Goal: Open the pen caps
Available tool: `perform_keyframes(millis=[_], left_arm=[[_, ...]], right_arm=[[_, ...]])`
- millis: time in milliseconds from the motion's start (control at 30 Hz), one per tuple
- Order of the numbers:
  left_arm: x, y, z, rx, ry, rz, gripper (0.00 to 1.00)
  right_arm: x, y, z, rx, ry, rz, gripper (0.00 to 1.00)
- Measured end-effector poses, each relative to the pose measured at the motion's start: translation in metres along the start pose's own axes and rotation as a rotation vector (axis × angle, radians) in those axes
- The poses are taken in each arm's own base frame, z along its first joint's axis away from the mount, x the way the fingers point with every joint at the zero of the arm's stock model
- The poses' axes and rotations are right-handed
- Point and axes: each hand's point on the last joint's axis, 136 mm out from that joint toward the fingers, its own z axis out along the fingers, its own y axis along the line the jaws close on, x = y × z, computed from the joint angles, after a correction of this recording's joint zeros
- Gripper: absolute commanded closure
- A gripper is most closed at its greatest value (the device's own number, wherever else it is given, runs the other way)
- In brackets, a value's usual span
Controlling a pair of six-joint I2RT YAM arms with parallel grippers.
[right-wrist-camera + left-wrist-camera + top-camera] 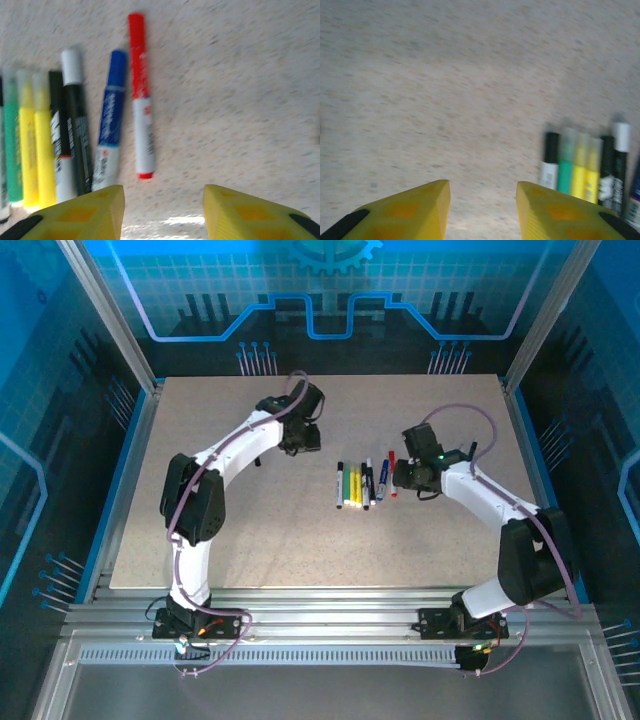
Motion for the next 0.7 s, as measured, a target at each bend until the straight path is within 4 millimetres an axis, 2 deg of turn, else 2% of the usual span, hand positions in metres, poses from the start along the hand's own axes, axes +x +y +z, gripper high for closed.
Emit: perform_keyframes(millis=[100,233,367,700], left_arm=[[0.010,-0.019,0.009,0.030,0.027,0.028,0.60],[0.019,-0.030,0.026,0.029,0.055,0.050,0.60],[0.026,-0.031,0.038,0.014,0.082,0.059,0.61],[0.027,-0.047,0.060,0.014,0.106,0.079,0.62]], right_arm=[[0.021,0.016,0.005,-0.044,0.041,-0.011,0.53],[0.035,0.025,0.008,-0.067,0.072,-0.012,0.51],[0.037,0.028,0.008,-0.073,0.074,-0.009,0.44],[0.040,0.029,0.009,-0.072,0.080,0.002,0.46]])
